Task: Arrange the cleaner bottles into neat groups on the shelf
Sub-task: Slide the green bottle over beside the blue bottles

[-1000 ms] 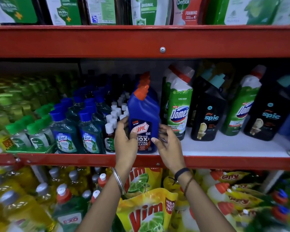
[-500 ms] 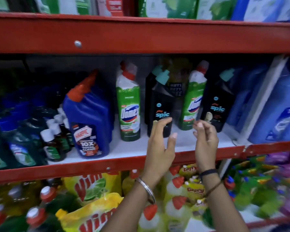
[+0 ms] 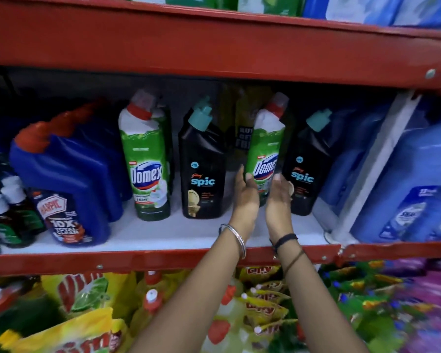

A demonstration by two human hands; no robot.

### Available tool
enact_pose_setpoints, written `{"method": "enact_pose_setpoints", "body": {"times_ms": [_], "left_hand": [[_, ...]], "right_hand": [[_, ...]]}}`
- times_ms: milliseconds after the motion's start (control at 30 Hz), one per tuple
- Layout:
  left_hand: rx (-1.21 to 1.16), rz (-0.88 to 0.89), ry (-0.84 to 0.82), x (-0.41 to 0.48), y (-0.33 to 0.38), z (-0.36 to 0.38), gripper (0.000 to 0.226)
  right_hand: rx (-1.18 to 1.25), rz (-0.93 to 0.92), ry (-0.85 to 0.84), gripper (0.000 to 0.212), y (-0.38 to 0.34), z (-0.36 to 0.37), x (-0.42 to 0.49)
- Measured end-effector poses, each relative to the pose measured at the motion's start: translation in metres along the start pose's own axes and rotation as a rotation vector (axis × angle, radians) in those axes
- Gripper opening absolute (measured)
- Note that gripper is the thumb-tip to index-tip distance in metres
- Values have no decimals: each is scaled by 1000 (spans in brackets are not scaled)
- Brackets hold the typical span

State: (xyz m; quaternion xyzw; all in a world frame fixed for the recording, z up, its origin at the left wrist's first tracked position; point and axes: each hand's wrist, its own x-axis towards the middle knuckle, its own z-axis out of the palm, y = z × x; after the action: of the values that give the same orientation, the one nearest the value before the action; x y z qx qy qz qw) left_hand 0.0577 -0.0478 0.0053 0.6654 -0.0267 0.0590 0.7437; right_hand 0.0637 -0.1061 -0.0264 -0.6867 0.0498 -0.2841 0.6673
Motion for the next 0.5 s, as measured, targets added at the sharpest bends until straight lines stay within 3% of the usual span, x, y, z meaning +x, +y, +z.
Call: {"method": "enact_pose_setpoints", "body": {"times_ms": [167,400,500], "left_hand": [[21,32,52,17,-8,5,38],[-65,-6,130,6,-9,8,30],[-104,16,89,-12,-3,4,29]], "right_hand": [[27,54,15,37,-3,7,11],[-273,-102,87,40,4,-7,-1],[-252,-144,86,42,-3,-20,-9]]}}
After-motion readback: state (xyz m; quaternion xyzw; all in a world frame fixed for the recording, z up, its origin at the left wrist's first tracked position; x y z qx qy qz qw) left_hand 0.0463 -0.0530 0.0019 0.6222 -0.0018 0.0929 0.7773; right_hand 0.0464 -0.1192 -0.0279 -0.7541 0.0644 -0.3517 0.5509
